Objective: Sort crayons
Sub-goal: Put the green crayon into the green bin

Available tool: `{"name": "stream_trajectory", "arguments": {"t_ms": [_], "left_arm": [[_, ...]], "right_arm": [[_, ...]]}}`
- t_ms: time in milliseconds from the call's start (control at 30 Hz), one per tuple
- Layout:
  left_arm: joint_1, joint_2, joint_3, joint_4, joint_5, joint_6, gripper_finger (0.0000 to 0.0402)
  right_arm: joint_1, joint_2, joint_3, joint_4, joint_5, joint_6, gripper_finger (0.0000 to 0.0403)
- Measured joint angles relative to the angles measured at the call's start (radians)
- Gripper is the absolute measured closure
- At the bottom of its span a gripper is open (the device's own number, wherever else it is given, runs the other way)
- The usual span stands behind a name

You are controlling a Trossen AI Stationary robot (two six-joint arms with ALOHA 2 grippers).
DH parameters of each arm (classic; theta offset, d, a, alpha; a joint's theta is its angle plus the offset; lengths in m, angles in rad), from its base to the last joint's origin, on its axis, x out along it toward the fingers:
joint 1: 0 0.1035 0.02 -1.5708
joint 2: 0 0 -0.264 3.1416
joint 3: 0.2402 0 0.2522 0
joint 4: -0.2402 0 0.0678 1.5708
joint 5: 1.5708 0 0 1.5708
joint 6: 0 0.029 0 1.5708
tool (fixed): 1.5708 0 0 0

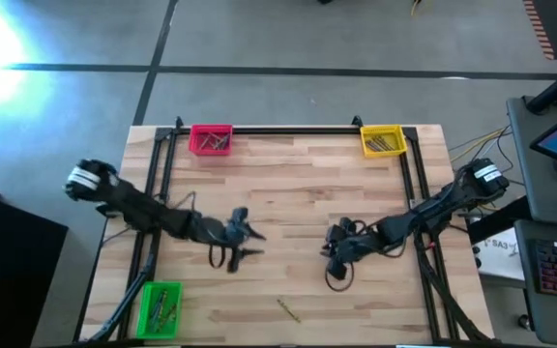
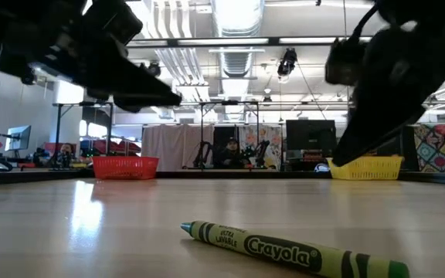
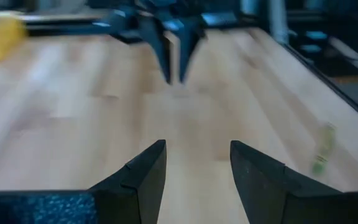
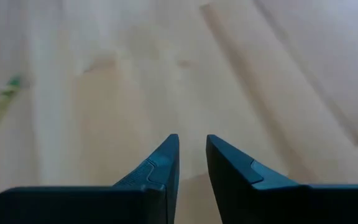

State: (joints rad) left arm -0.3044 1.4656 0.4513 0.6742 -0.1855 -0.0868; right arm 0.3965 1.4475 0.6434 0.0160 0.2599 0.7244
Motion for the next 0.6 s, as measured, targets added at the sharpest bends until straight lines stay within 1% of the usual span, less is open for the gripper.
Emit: {"name": "stream_trajectory", "arguments": {"t_ms": [67,167,267,333,500,600], "left_arm": [[-0.031,0.085,0.019,0.056,0.032,0.000,0.0240],[-0.072,0.210,0.072,0.133,0.095,0.005,0.0240],[-0.112,0.319,0.153,0.152,0.155,0.034,0.0240],[-0.136,0.384,0.209,0.149,0.177,0.060,0.0240],[-0.165,0.489,0.318,0.109,0.186,0.089,0.0240],[-0.165,0.530,0.363,0.100,0.239,0.088,0.0240]], "right_arm": [[0.041,0.000,0.012,0.002,0.014,0.039,0.0330],[0.105,-0.001,0.030,0.001,0.081,0.097,0.0329],[0.170,-0.001,0.046,-0.003,0.160,0.150,0.0332],[0.212,-0.002,0.054,-0.002,0.205,0.183,0.0335],[0.297,-0.002,0.058,-0.003,0.299,0.298,0.0337],[0.340,0.009,0.059,0.006,0.340,0.356,0.0337]]}}
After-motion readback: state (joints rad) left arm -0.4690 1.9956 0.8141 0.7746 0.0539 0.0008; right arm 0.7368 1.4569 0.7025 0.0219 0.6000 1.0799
